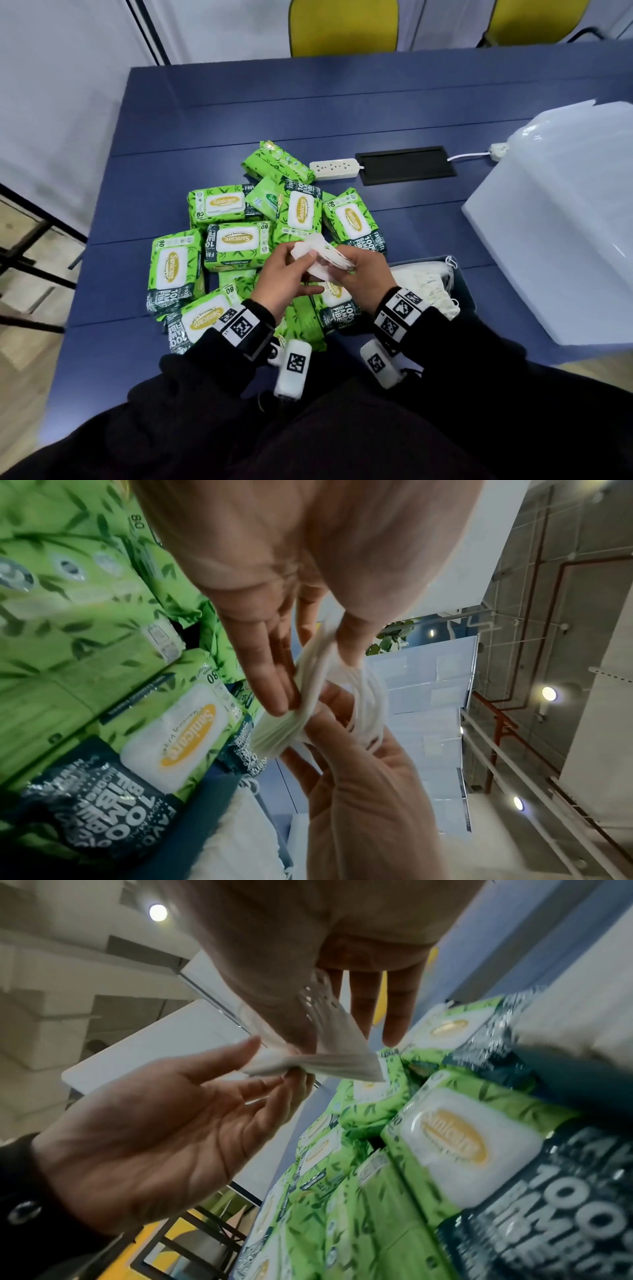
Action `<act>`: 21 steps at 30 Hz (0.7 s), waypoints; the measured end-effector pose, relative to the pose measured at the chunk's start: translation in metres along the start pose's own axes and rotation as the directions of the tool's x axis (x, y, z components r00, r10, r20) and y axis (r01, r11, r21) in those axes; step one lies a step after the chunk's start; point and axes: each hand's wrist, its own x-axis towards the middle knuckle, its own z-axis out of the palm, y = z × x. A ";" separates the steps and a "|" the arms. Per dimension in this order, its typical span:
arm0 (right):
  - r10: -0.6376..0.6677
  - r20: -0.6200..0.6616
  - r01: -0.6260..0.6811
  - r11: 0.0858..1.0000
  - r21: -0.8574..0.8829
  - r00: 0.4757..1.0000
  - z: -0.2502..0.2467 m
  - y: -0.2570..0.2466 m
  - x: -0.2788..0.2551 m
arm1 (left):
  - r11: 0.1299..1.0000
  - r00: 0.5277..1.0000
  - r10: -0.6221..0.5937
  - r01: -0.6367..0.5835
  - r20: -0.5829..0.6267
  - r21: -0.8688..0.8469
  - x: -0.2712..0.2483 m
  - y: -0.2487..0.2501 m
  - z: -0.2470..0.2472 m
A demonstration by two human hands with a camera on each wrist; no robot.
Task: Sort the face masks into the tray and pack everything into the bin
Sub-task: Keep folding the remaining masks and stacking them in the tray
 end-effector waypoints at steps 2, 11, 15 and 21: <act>-0.070 0.018 0.071 0.995 -0.075 0.997 -0.019 0.001 -0.006 | 0.999 1.000 0.001 0.000 0.027 -0.040 0.001 0.002 0.016; -0.101 0.106 0.102 0.995 0.000 0.989 -0.125 0.043 -0.034 | 0.968 0.988 0.143 -0.150 0.051 0.199 0.017 -0.002 0.130; 0.164 -0.157 -0.106 0.940 0.323 0.974 -0.178 0.091 -0.036 | 0.910 0.978 0.152 -0.196 0.144 0.366 0.028 -0.011 0.188; 0.368 0.001 -0.341 0.860 0.379 0.930 -0.224 0.158 -0.040 | 0.560 0.954 0.158 -0.299 0.254 0.773 0.038 -0.026 0.257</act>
